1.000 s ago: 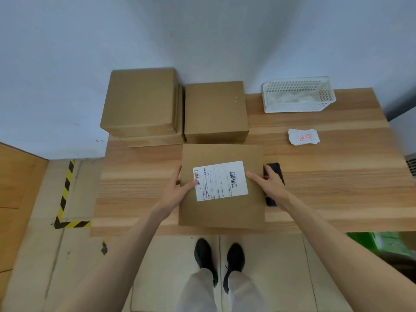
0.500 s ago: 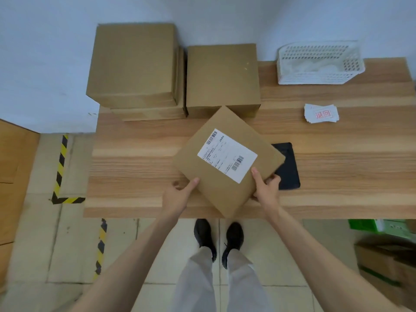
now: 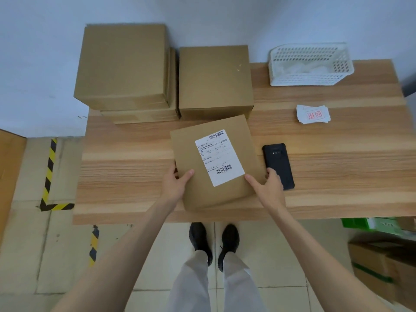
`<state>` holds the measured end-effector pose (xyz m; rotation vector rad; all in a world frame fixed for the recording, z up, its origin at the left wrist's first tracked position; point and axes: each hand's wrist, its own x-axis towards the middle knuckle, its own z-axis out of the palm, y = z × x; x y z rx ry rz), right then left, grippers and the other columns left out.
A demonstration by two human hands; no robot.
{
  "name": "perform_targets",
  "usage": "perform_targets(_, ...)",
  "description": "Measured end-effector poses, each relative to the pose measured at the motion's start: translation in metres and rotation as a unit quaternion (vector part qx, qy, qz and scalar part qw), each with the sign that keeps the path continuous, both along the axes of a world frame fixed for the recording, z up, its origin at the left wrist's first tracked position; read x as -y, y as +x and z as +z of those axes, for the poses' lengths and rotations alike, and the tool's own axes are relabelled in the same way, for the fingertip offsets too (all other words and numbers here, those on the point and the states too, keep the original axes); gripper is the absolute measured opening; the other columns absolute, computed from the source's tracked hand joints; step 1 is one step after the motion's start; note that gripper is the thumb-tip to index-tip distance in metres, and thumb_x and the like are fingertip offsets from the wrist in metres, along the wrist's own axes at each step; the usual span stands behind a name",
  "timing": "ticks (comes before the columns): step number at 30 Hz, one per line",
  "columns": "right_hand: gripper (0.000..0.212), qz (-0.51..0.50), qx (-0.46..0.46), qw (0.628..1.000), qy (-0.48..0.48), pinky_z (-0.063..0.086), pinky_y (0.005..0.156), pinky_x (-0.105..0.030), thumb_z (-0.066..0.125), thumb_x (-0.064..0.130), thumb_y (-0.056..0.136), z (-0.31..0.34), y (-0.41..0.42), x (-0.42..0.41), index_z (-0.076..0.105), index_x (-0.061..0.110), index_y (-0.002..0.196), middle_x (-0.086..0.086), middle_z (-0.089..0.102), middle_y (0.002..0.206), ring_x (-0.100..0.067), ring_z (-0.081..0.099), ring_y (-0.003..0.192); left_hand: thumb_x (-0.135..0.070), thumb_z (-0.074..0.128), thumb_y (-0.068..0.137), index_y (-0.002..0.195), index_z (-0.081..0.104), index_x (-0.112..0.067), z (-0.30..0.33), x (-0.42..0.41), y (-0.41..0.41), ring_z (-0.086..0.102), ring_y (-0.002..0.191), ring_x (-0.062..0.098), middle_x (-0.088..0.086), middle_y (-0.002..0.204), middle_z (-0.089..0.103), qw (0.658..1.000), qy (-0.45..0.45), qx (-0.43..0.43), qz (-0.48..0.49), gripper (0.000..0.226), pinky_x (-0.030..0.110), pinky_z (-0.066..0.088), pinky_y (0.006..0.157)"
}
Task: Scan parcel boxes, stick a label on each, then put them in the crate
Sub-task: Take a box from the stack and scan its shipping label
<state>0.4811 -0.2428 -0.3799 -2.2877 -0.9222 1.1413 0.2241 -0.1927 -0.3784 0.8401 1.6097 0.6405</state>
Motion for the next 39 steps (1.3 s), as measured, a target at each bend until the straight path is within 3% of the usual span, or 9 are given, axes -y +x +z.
perform_targets(3, 0.057, 0.045, -0.059, 0.997, 0.027, 0.045, 0.094, -0.03, 0.069, 0.039, 0.094, 0.003, 0.003, -0.014, 0.049, 0.014, 0.142, 0.004, 0.059, 0.124, -0.016, 0.057, 0.117, -0.022, 0.068, 0.097, 0.145, 0.05, -0.031, 0.002, -0.017, -0.002, 0.059, 0.111, 0.004, -0.016, 0.124, 0.064, 0.999, 0.014, -0.002, -0.042, 0.052, 0.021, 0.05, 0.084)
perform_targets(6, 0.055, 0.038, -0.082, 0.995, 0.034, 0.046, 0.087, -0.028, 0.069, 0.036, 0.095, 0.005, 0.002, -0.023, 0.048, 0.013, 0.14, 0.005, 0.057, 0.119, -0.014, 0.056, 0.106, -0.019, 0.064, 0.1, 0.145, 0.045, -0.034, 0.003, -0.029, -0.003, 0.057, 0.107, -0.003, -0.022, 0.12, 0.062, 0.997, 0.021, -0.007, -0.069, 0.051, 0.019, 0.049, 0.084)
perform_targets(10, 0.056, 0.061, -0.083, 0.995, 0.006, 0.046, 0.069, -0.018, 0.071, 0.039, 0.093, 0.002, 0.008, -0.027, 0.047, 0.012, 0.136, 0.002, 0.057, 0.118, -0.011, 0.057, 0.097, -0.015, 0.067, 0.096, 0.145, 0.047, -0.024, 0.005, -0.04, -0.001, 0.056, 0.122, 0.017, -0.006, 0.132, 0.057, 0.992, 0.042, -0.076, -0.087, 0.053, 0.032, 0.046, 0.098)
perform_targets(17, 0.053, 0.088, -0.041, 0.995, -0.017, 0.049, 0.085, -0.032, 0.068, 0.048, 0.093, 0.012, 0.032, -0.048, 0.055, 0.012, 0.128, 0.001, 0.062, 0.122, -0.017, 0.06, 0.107, -0.023, 0.069, 0.093, 0.152, 0.039, -0.016, 0.026, -0.059, 0.028, 0.034, 0.143, 0.026, 0.008, 0.155, 0.037, 0.937, 0.15, -0.285, -0.138, 0.066, 0.039, 0.034, 0.113)
perform_targets(21, 0.039, 0.102, 0.108, 0.988, -0.036, 0.047, 0.08, -0.039, 0.057, 0.037, 0.101, 0.01, 0.053, -0.052, 0.055, 0.004, 0.122, -0.014, 0.063, 0.12, -0.03, 0.059, 0.106, -0.03, 0.073, 0.091, 0.151, 0.04, -0.017, 0.018, -0.057, 0.022, 0.051, 0.132, 0.028, 0.008, 0.146, 0.051, 0.966, 0.063, -0.231, -0.096, 0.069, 0.039, 0.043, 0.104)
perform_targets(25, 0.069, 0.153, 0.249, 0.948, -0.123, 0.049, 0.091, -0.045, 0.059, 0.057, 0.094, -0.009, 0.07, -0.049, 0.045, 0.0, 0.13, -0.02, 0.055, 0.127, -0.036, 0.053, 0.117, -0.029, 0.07, 0.096, 0.146, 0.045, -0.012, 0.014, -0.043, 0.02, 0.055, 0.111, 0.012, -0.002, 0.134, 0.058, 0.988, 0.013, -0.146, -0.049, 0.059, 0.027, 0.041, 0.09)
perform_targets(28, 0.091, 0.153, 0.311, 0.925, -0.158, 0.054, 0.087, -0.048, 0.051, 0.076, 0.086, -0.026, 0.07, -0.05, 0.044, -0.003, 0.131, -0.02, 0.057, 0.124, -0.036, 0.058, 0.112, -0.03, 0.071, 0.095, 0.143, 0.049, -0.016, 0.005, -0.04, 0.017, 0.057, 0.108, 0.011, -0.006, 0.128, 0.06, 0.991, 0.02, -0.13, -0.03, 0.055, 0.026, 0.041, 0.088)
perform_targets(31, 0.102, 0.145, 0.354, 0.907, -0.178, 0.054, 0.084, -0.049, 0.044, 0.082, 0.085, -0.037, 0.064, -0.056, 0.042, -0.007, 0.135, -0.022, 0.055, 0.123, -0.037, 0.057, 0.111, -0.032, 0.073, 0.093, 0.143, 0.05, -0.021, -0.001, -0.04, 0.015, 0.056, 0.101, 0.009, -0.007, 0.122, 0.059, 0.991, 0.023, -0.128, -0.015, 0.056, 0.028, 0.044, 0.087)
perform_targets(39, 0.087, 0.216, 0.391, 0.873, -0.198, 0.043, 0.065, -0.039, 0.037, 0.073, 0.093, -0.043, 0.053, -0.055, 0.052, -0.008, 0.12, -0.023, 0.057, 0.108, -0.036, 0.056, 0.1, -0.043, 0.074, 0.089, 0.134, 0.053, -0.034, -0.015, -0.036, 0.009, 0.062, 0.112, 0.012, -0.013, 0.12, 0.063, 0.989, 0.042, -0.139, -0.02, 0.05, 0.039, 0.052, 0.096)
